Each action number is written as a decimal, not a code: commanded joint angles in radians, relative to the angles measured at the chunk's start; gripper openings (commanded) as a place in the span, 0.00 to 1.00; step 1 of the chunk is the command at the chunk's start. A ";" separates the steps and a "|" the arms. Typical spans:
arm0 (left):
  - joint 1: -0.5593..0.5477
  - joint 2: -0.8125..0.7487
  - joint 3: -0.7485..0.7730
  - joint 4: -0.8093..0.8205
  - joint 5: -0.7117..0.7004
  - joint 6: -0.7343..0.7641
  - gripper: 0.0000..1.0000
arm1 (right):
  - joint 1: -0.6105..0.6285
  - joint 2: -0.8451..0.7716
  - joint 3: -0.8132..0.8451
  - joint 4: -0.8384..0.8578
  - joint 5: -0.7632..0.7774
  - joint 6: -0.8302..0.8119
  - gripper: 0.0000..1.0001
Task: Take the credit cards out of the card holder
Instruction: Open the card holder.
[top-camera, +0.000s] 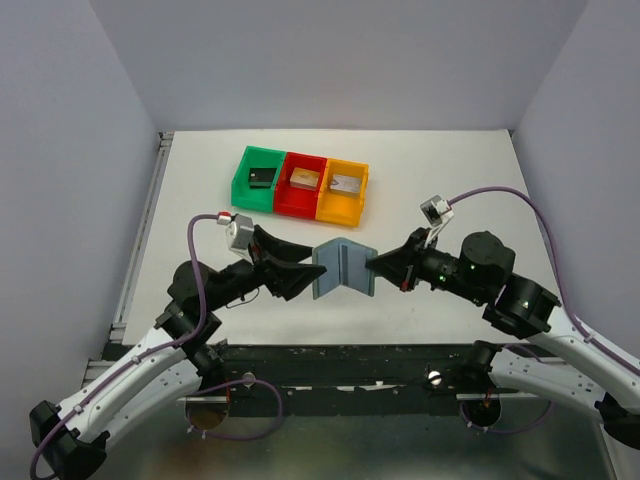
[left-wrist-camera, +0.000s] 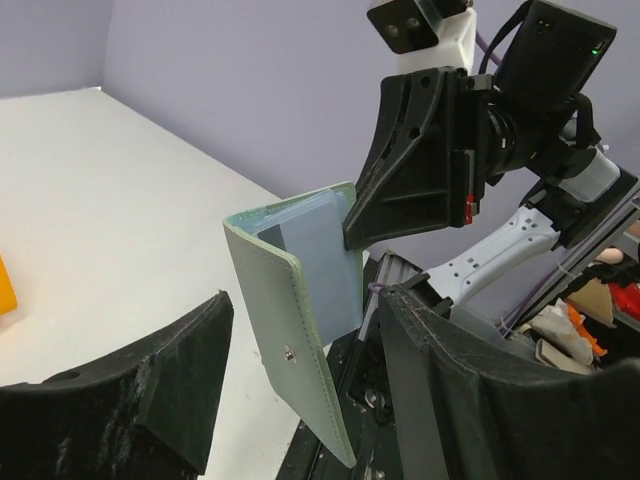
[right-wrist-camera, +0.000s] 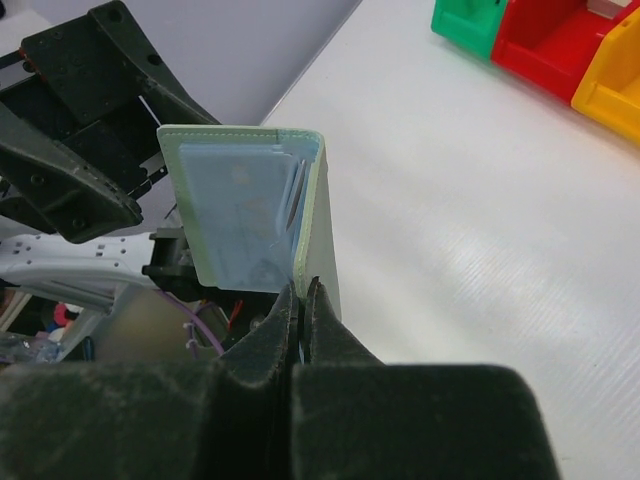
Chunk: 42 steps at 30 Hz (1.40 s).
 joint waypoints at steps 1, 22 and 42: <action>-0.003 -0.045 0.022 -0.070 0.001 0.052 0.71 | -0.009 -0.016 -0.022 0.112 -0.067 0.030 0.00; -0.003 -0.187 -0.007 -0.103 -0.051 0.088 0.74 | -0.023 -0.034 -0.063 0.204 -0.142 0.054 0.00; -0.001 -0.138 -0.007 -0.090 0.004 0.102 0.53 | -0.026 -0.040 -0.063 0.246 -0.198 0.053 0.00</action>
